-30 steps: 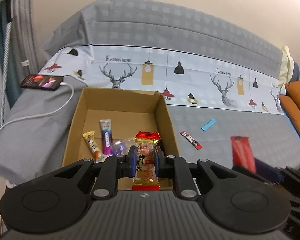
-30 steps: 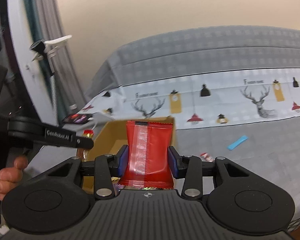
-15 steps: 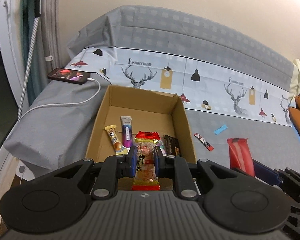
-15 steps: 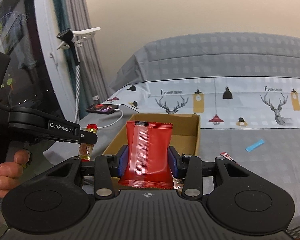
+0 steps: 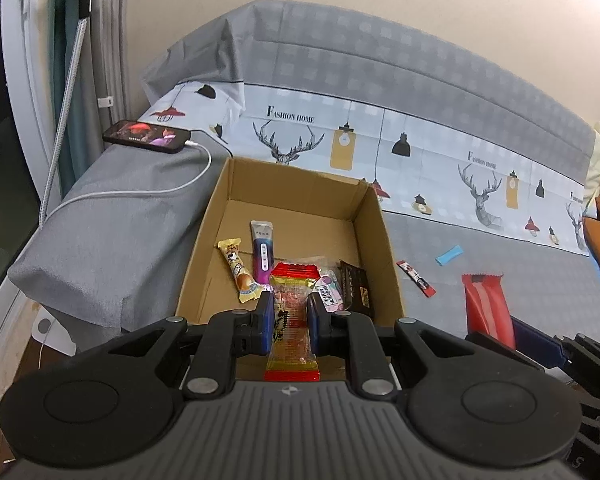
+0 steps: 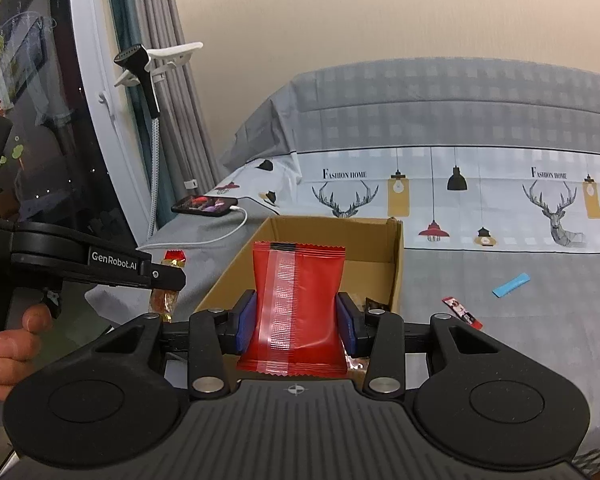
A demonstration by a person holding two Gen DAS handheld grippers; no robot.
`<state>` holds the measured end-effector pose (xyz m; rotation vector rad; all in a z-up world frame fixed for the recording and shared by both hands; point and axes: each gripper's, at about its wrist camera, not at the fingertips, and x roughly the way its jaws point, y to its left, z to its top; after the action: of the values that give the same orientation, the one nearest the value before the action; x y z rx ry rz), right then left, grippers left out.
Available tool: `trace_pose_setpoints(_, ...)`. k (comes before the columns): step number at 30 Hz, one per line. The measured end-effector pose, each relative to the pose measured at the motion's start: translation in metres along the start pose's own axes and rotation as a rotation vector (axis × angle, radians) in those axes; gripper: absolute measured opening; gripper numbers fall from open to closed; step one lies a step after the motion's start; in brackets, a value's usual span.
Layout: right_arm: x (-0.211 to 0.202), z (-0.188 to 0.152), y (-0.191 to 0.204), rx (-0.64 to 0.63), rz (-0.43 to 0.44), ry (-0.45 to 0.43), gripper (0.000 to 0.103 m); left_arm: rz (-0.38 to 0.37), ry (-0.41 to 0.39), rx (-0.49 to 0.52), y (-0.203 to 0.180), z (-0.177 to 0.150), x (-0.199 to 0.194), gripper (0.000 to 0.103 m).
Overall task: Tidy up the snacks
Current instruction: 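Carry the red candy over the box with left while right carries the red pouch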
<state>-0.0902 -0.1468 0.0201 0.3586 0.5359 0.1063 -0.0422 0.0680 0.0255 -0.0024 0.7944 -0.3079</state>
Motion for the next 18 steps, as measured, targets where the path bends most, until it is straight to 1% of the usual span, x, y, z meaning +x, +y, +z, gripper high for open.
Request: trace_pose_setpoints(18,0.035,0.004,-0.003,0.002,-0.030,0.072,0.044,0.004,0.036,-0.010,0.006,0.012,0.032,0.019)
